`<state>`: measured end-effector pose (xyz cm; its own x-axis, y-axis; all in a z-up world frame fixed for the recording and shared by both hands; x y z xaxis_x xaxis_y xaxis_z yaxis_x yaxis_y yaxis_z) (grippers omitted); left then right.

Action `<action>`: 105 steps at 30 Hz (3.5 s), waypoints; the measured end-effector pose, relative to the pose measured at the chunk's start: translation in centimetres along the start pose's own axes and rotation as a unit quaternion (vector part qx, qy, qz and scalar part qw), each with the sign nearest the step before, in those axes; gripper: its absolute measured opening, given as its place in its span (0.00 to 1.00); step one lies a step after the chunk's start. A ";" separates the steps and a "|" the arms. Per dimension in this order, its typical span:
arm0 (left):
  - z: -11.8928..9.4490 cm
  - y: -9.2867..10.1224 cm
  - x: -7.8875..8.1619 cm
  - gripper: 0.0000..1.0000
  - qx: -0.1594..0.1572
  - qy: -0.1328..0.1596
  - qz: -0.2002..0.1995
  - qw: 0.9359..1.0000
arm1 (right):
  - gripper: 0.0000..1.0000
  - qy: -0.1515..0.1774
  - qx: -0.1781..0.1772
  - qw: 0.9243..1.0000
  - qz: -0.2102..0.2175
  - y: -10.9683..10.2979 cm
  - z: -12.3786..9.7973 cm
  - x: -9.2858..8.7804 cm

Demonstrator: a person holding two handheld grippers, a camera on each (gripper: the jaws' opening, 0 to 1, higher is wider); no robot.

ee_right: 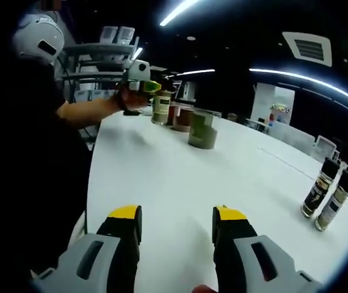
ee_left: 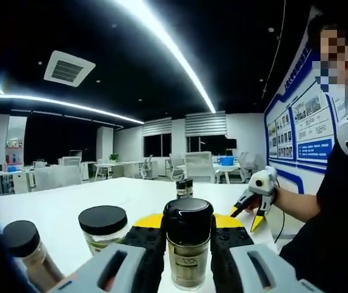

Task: Pick up the mixed condiments and ingredients on the table and sort them into separate groups

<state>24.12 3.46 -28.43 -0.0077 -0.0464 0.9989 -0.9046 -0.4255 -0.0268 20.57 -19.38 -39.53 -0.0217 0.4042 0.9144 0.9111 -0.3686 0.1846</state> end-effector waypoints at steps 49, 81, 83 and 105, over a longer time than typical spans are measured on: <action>4.4 6.6 -0.1 0.28 -0.161 0.013 -0.034 0.986 | 0.51 0.131 0.138 0.982 0.014 -6.1 7.3 9.0; 4.7 7.7 -0.7 0.28 -0.175 0.017 -0.022 0.984 | 0.29 0.184 0.147 0.969 0.073 -6.3 8.2 11.1; 4.7 7.7 -0.7 0.28 -0.177 0.019 -0.025 0.984 | 0.28 0.184 0.148 0.969 0.074 -6.4 8.3 11.2; 4.2 8.0 -1.1 0.30 -0.191 0.033 -0.017 0.981 | 0.28 0.156 0.141 0.976 0.056 -6.9 9.0 10.6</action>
<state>18.72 -3.67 -29.87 0.0089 0.0266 0.9996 -0.9984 -0.0563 0.0104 17.72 -5.02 -34.33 0.0001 0.0837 0.9965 0.9912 -0.1321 0.0110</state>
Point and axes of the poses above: the point that each gripper's makers call its tool centre point, and the gripper's own axes: z roughly forward along the fingers, y roughly to its right, x roughly out of its top, the point moved 3 cm from there along -z, roughly backward along the fingers, and after that the axes turned 2 degrees about -x, right-handed, at the moved point
